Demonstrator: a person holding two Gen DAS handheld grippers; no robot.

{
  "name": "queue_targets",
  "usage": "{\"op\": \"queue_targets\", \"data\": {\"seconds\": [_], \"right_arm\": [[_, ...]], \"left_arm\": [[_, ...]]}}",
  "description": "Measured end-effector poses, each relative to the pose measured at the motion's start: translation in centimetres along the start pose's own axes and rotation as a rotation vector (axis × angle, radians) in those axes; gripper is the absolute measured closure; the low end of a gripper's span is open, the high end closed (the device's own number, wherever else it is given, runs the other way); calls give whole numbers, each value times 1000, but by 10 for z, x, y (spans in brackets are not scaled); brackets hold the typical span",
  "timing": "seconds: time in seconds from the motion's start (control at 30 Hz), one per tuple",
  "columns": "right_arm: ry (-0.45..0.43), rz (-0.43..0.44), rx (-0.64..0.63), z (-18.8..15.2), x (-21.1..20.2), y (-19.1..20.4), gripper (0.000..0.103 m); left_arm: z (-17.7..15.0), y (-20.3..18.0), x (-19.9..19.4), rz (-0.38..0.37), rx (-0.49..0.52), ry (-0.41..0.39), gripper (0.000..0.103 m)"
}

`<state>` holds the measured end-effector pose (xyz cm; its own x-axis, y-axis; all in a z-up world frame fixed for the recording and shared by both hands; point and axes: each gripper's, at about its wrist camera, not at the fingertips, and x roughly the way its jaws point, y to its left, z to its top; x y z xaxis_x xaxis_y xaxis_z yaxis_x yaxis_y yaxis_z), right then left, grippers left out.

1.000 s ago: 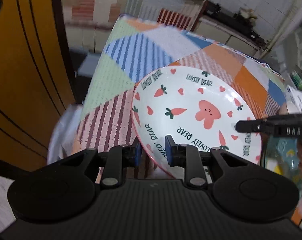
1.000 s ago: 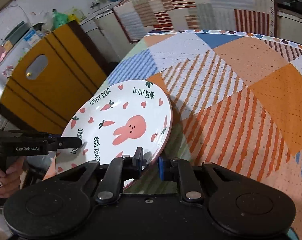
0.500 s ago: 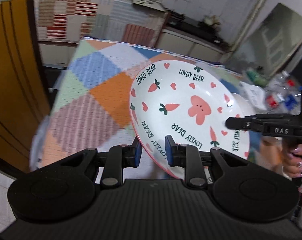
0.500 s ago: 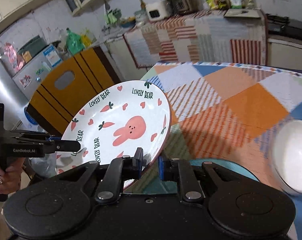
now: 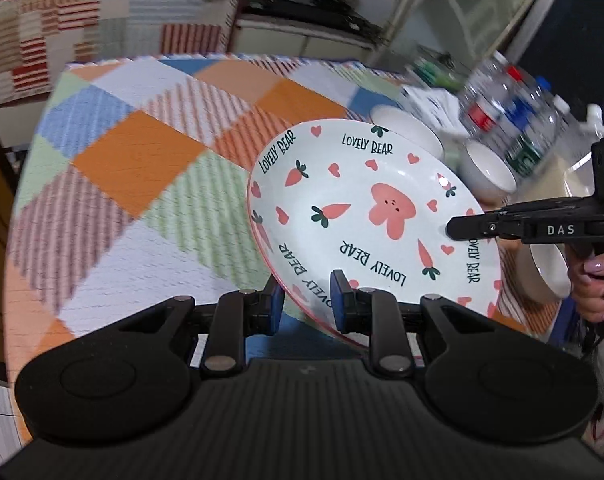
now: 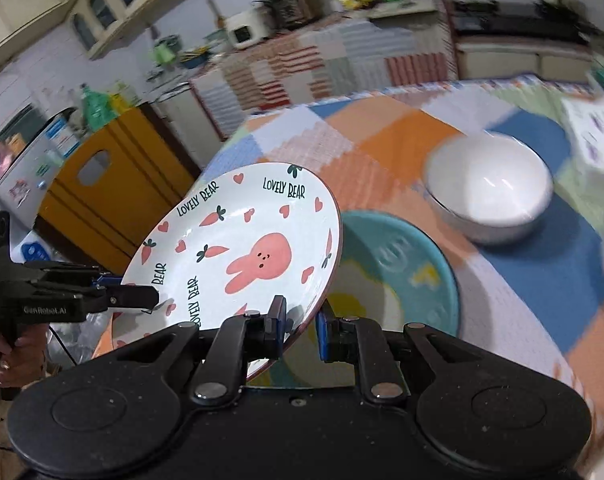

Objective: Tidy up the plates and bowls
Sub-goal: 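Carry the bunny plate with both grippers and lower it onto the egg plate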

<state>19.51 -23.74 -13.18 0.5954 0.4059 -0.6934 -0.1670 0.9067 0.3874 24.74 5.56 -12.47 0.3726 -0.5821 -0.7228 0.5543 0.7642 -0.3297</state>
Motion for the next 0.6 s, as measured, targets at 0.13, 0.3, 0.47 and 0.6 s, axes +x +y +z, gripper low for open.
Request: {"op": "queue_targets", "data": {"seconds": [0.13, 0.3, 0.47, 0.6], "right_arm": [[22, -53, 20, -12, -7, -5, 83], [-24, -74, 116, -18, -13, -21, 83], [23, -115, 106, -13, 0, -26, 83], [51, -120, 129, -15, 9, -29, 83]], "left_arm": [[-3, -7, 14, -32, -29, 47, 80], [9, -16, 33, 1, -49, 58, 80], [18, -20, 51, 77, -63, 132, 80], [25, -21, 57, 112, -42, 172, 79]]}}
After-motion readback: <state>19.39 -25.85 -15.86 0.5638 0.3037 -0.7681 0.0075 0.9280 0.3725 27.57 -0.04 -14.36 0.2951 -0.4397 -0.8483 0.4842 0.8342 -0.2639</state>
